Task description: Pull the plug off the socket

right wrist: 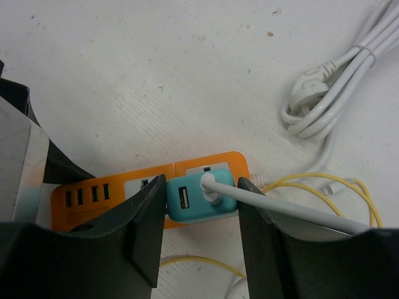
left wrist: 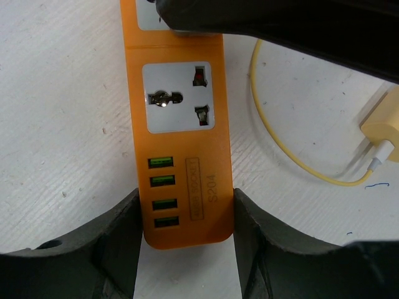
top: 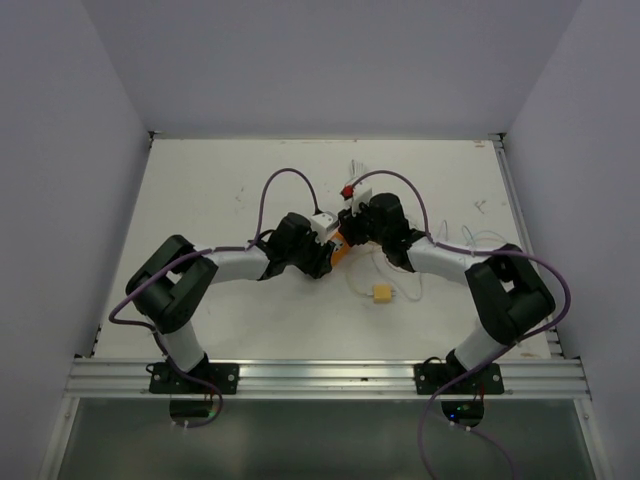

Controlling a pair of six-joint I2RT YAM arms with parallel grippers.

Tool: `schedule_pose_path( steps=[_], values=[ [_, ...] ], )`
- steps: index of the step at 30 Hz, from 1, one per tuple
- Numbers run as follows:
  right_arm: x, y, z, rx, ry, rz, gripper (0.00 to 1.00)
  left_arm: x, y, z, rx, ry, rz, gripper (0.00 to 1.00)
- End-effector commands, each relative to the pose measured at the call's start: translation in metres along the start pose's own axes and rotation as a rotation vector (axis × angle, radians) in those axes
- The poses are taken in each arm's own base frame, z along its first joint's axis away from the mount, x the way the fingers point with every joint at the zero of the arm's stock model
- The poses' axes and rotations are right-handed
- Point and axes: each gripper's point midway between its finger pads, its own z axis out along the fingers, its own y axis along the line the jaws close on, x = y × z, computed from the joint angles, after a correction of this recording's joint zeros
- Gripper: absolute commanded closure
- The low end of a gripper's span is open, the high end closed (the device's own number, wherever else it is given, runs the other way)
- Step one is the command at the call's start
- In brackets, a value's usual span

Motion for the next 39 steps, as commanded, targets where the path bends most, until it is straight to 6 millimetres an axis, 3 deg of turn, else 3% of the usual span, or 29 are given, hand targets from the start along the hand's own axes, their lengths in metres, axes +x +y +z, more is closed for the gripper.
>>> schedule_pose_path(
  steps=[1,6,11,21,32,39],
  values=[
    [-0.041,0.024,-0.01,-0.072,-0.091,-0.038,1.0,0.085,0.025,-0.003,-0.112,0.282,-0.086,1.0],
    [-0.058,0.026,-0.015,-0.103,-0.112,0.06,1.0,0.086,0.026,-0.003,-0.117,0.285,-0.09,1.0],
    [-0.076,0.016,-0.023,-0.124,-0.159,0.148,1.0,0.086,0.026,-0.004,-0.118,0.285,-0.092,1.0],
    [-0.097,0.011,-0.036,-0.147,-0.245,0.153,1.0,0.089,0.026,-0.002,-0.113,0.297,-0.096,1.0],
    [-0.092,0.0,-0.044,-0.08,-0.224,0.123,1.0,0.089,0.028,-0.004,-0.116,0.292,-0.109,1.0],
    [-0.072,-0.019,-0.073,0.044,-0.109,0.17,1.0,0.086,0.033,-0.007,-0.142,0.276,-0.118,1.0]
  ],
)
